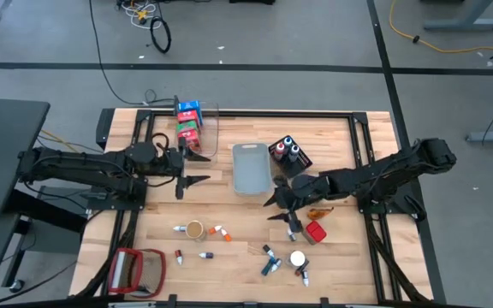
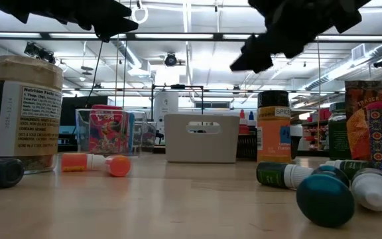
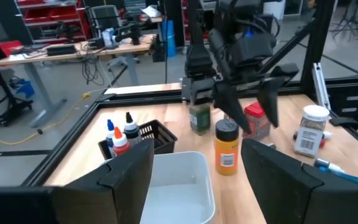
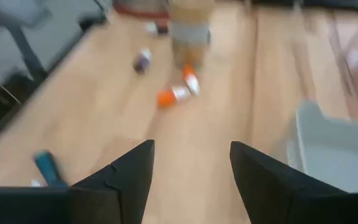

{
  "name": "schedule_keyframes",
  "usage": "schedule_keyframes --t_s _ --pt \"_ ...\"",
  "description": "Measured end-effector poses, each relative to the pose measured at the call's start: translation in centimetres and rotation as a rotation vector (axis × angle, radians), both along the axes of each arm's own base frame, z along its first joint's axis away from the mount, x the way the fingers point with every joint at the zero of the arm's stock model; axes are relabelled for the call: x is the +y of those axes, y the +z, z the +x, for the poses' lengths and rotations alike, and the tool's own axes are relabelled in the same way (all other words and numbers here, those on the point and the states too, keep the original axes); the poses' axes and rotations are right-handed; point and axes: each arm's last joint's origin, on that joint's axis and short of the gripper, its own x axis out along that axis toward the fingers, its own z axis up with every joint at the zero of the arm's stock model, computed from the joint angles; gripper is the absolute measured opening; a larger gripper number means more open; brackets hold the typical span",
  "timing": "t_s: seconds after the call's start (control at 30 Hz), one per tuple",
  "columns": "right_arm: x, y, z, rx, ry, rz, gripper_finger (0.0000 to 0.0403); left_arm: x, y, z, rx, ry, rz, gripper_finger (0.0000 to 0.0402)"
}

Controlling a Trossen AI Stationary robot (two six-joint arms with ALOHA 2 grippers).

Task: Pick & Place Kitchen Items
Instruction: Put the orange seasoning bottle into the gray bin

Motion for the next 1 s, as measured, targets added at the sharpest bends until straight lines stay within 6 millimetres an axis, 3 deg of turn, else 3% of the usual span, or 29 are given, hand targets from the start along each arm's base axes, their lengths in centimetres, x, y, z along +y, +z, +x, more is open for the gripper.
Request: schedule_keyframes --t_s 0.33,0.6,0.87,1.0 --pt "-0.3 -1.1 -0.8 0.162 -0.068 0.047 0.0253 0.0 0.0 0.0 0.003 -0.001 0.012 0.0252" --pt "-0.9 -1.3 -1.0 0.164 -0.057 -0.142 0.0275 0.0 0.0 0.0 0.004 -0.001 0.011 0.0252" --pt "-1.3 -1.0 -0.6 0.126 -0.061 -0.09 0.028 0.0 0.0 0.0 0.004 -0.001 0.011 0.0252" --pt "-1.9 -1.3 -0.9 0.19 -0.086 -0.092 0.0279 0.0 0.0 0.0 0.004 -0.001 0.011 0.0252"
